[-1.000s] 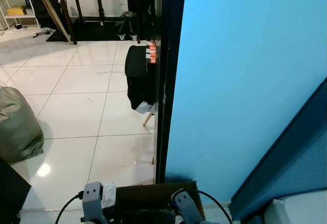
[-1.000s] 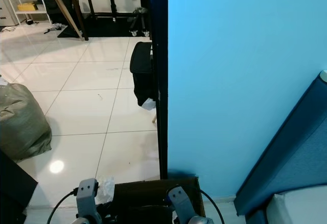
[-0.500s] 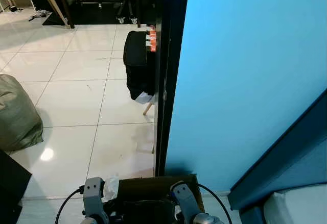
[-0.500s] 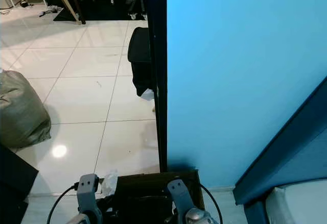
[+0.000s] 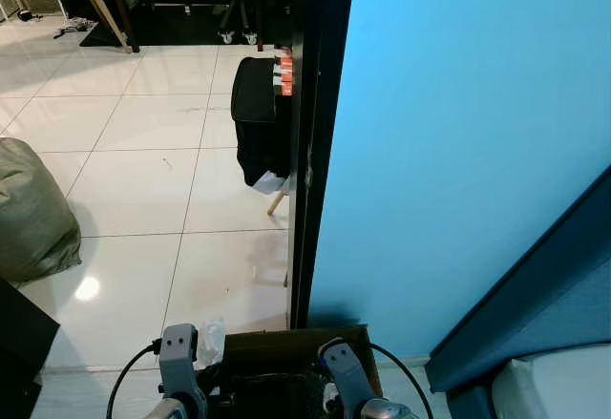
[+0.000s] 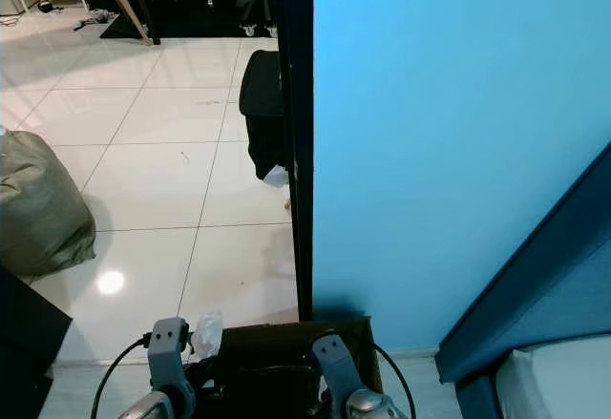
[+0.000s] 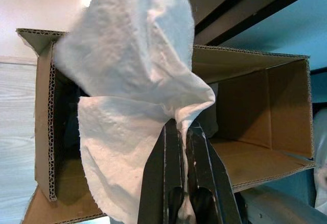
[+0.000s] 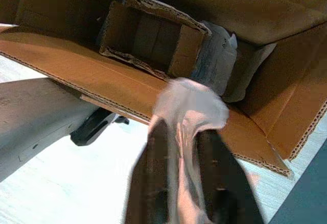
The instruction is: Clean up the room
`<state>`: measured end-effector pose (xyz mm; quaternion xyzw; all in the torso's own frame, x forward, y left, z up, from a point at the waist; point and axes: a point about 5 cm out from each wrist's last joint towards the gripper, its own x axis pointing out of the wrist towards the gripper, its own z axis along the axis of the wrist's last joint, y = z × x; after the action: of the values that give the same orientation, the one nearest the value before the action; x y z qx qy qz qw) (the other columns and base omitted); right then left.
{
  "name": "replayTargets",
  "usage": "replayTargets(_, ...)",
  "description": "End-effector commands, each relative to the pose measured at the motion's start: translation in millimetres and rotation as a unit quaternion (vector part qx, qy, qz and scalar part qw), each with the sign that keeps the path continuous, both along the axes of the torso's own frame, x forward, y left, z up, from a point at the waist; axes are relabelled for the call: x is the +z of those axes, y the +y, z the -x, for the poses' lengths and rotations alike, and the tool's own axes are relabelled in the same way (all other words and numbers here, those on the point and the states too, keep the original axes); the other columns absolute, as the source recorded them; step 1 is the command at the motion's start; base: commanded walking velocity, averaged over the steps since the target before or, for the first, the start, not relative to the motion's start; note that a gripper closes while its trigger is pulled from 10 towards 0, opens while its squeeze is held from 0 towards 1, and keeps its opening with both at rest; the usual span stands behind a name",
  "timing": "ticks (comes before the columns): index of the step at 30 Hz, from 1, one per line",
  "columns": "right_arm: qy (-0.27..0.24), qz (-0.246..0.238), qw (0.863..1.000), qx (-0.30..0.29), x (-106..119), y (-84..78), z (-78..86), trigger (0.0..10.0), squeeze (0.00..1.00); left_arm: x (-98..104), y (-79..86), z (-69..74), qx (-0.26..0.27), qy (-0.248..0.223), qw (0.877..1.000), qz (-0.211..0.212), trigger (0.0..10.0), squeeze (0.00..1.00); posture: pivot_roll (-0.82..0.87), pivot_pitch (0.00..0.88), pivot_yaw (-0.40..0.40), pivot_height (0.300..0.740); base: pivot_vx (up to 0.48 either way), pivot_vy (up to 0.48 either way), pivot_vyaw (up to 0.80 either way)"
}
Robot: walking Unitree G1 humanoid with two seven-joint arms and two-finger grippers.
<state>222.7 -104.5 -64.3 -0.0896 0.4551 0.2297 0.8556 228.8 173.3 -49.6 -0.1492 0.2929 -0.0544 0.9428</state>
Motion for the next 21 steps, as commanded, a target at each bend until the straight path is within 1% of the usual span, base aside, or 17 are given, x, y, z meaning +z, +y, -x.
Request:
replayTargets(1, 0.018, -0.004, 1.0, -0.011, -5, -0.8, 8.0, 10.0, 1.0, -3, -0.7, 5.4, 0.002, 0.006, 1.0, 0.007, 10.0, 0.0, 0.1, 0.182, -0.041, 0.74, 0.0, 0.0, 0.0)
replayTargets(12, 0.011, -0.004, 1.0, -0.018, -3, 0.3, 5.0, 10.0, 1.0, -5, 0.6, 7.8, 0.005, 0.009, 1.0, 0.008, 10.0, 0.0, 0.11, 0.179, -0.045, 0.74, 0.0, 0.0, 0.0)
replayTargets(17, 0.01, -0.005, 0.999, -0.03, -3, -4.7, 4.1, 10.0, 1.0, -5, -1.7, 8.2, 0.001, 0.013, 1.0, 0.015, 10.0, 0.0, 0.11, 0.179, -0.045, 0.74, 0.0, 0.0, 0.0)
replayTargets(18, 0.014, -0.024, 0.999, -0.042, -3, -5.8, 3.9, 10.0, 0.6, -6, -3.9, 8.6, -0.006, 0.016, 1.0, 0.024, 10.0, 0.0, 0.1, 0.173, -0.042, 0.74, 0.0, 0.0, 0.0)
replayTargets(19, 0.019, -0.056, 0.996, -0.062, -2, -6.9, 3.1, 10.0, 0.0, -7, -7.4, 9.9, -0.016, 0.024, 0.999, 0.041, 10.0, 0.0, 0.09, 0.169, -0.041, 0.74, 0.0, 0.0, 0.0)
replayTargets(21, 0.022, -0.104, 0.99, -0.09, 0, -9.5, 1.3, 10.0, 0.0, -9, -13.1, 12.9, -0.038, 0.034, 0.997, 0.062, 10.0, 0.0, 0.07, 0.168, -0.04, 0.74, 0.0, 0.0, 0.0)
